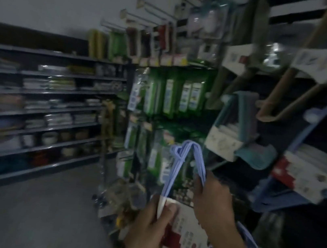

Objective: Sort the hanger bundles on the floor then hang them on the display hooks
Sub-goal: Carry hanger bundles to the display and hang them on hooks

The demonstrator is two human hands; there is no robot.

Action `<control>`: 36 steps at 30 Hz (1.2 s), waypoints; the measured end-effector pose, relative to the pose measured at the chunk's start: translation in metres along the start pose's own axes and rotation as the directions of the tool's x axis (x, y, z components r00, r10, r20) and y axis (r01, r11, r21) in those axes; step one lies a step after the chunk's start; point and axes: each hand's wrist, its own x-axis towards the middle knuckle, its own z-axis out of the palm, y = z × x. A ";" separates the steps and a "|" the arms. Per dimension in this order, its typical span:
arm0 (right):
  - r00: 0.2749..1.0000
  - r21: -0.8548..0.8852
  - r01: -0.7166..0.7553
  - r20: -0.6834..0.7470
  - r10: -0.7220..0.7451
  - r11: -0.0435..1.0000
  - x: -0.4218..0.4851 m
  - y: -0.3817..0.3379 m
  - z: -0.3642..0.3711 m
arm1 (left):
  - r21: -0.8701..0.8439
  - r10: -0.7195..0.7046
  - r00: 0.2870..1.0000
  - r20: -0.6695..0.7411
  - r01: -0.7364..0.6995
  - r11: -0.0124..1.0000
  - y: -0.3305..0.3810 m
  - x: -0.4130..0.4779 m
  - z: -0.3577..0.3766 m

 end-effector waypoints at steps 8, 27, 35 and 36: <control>0.938 -0.178 -0.286 -0.251 0.238 0.941 -0.002 0.031 -0.041 | 0.216 0.338 0.917 0.213 -0.382 0.899 0.055 0.092 0.063; 0.713 -0.229 -0.461 -0.671 0.204 0.857 0.014 0.084 -0.168 | -0.144 0.640 0.581 0.503 -0.673 0.725 0.203 0.141 0.128; 0.732 -0.280 -0.411 -0.669 0.131 0.867 0.044 0.100 -0.198 | 0.060 0.927 0.287 0.240 -0.958 0.280 0.302 0.208 0.153; 0.733 -0.292 -0.405 -0.670 0.118 0.866 0.050 0.102 -0.199 | 0.063 0.929 0.265 0.258 -0.964 0.258 0.307 0.209 0.153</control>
